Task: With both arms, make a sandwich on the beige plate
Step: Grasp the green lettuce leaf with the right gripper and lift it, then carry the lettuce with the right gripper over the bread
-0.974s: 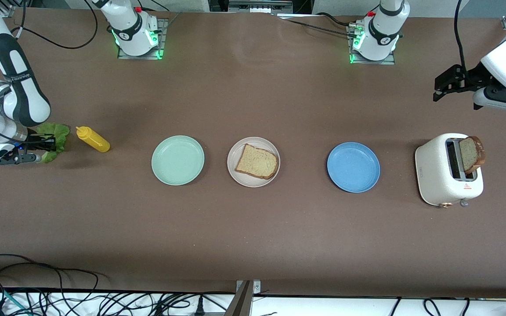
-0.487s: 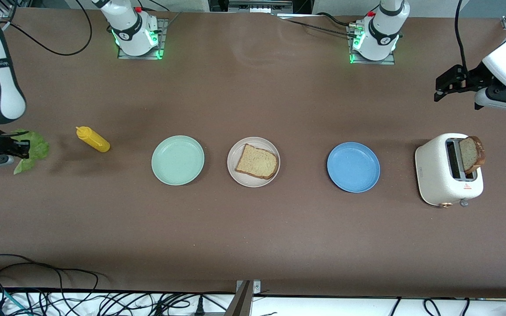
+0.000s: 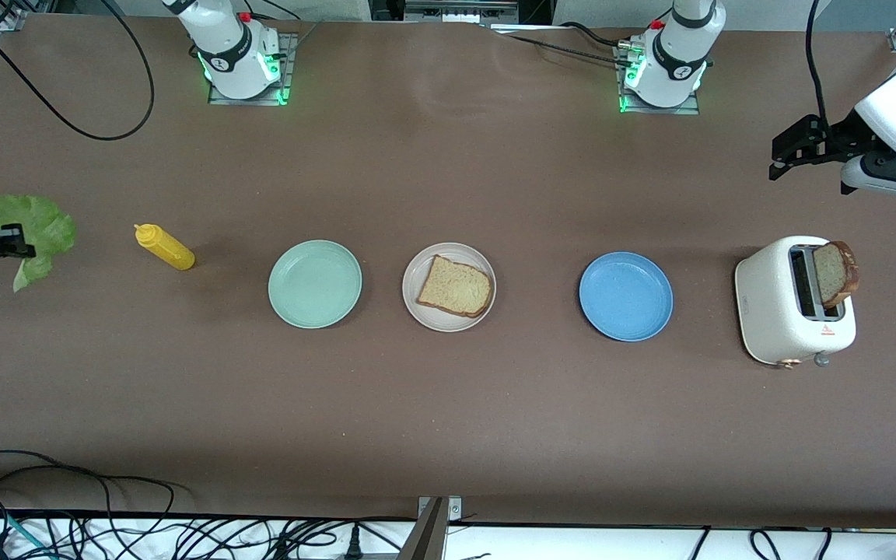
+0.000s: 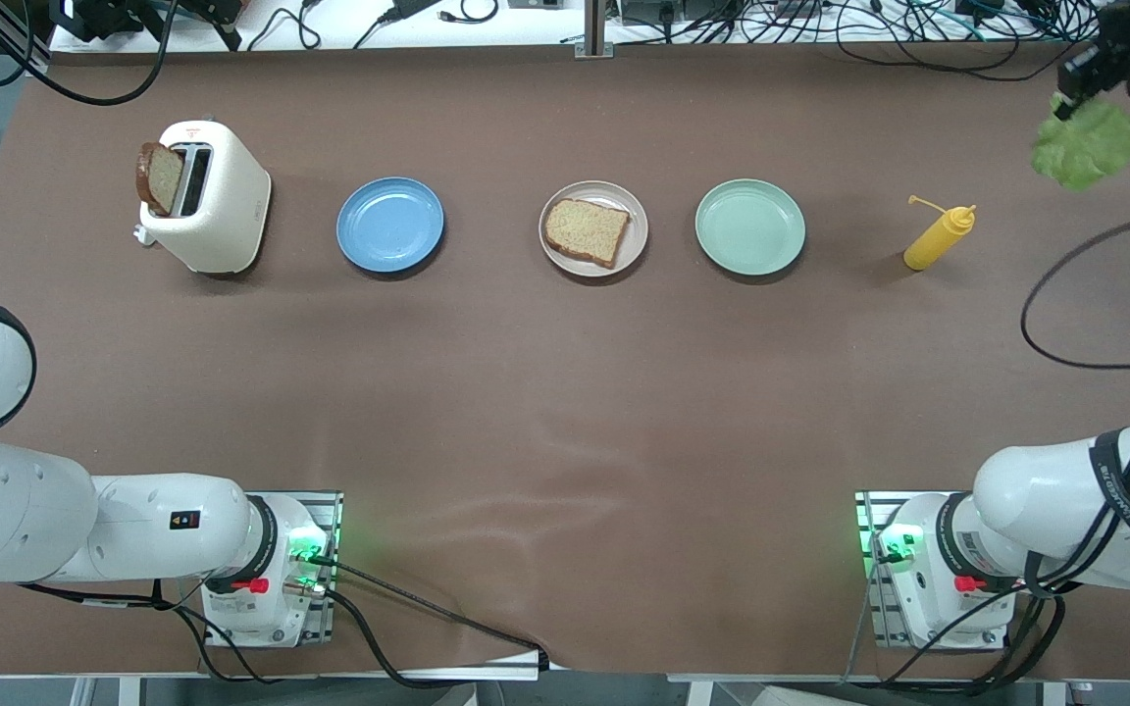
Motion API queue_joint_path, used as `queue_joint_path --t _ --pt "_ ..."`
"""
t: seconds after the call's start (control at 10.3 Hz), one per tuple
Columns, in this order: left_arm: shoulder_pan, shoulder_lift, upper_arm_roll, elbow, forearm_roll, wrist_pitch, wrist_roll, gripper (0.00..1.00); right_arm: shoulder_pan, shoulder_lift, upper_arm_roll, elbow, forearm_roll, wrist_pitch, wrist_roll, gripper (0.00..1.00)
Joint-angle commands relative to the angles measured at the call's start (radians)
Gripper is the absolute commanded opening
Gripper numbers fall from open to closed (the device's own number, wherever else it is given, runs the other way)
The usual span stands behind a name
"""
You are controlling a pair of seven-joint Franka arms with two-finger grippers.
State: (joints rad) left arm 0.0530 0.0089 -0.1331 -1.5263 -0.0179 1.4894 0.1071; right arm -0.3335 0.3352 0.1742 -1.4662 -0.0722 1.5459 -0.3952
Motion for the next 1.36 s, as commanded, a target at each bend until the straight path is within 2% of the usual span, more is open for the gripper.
queue_joint_path --t 0.0,0.29,0.39,0.58,0.88,1.07,1.27 --pt "0.007 -0.012 0.0 0.002 -0.02 -0.012 0.008 1.0 -0.007 0.022 0.14 0.104 0.061 -0.148 0.227 0.0" --pt "0.007 -0.012 0.0 0.002 -0.02 -0.012 0.011 1.0 0.001 0.031 0.324 0.101 0.193 -0.152 0.632 0.0" --pt "0.007 -0.012 0.0 0.002 -0.022 -0.012 0.011 1.0 0.042 0.05 0.352 0.101 0.213 -0.111 0.748 0.0" --pt "0.007 -0.012 0.0 0.002 -0.022 -0.012 0.011 1.0 0.164 0.12 0.354 0.096 0.25 0.004 0.991 0.0" --pt "0.008 -0.01 0.001 0.0 -0.022 -0.012 0.013 1.0 0.313 0.287 0.354 0.098 0.308 0.3 1.273 0.0" --pt "0.021 -0.01 0.001 0.0 -0.022 -0.012 0.014 1.0 0.401 0.379 0.354 0.098 0.308 0.493 1.386 0.0" --pt "0.022 -0.01 0.001 -0.002 -0.023 -0.012 0.016 1.0 0.461 0.456 0.349 0.096 0.296 0.647 1.403 0.0"
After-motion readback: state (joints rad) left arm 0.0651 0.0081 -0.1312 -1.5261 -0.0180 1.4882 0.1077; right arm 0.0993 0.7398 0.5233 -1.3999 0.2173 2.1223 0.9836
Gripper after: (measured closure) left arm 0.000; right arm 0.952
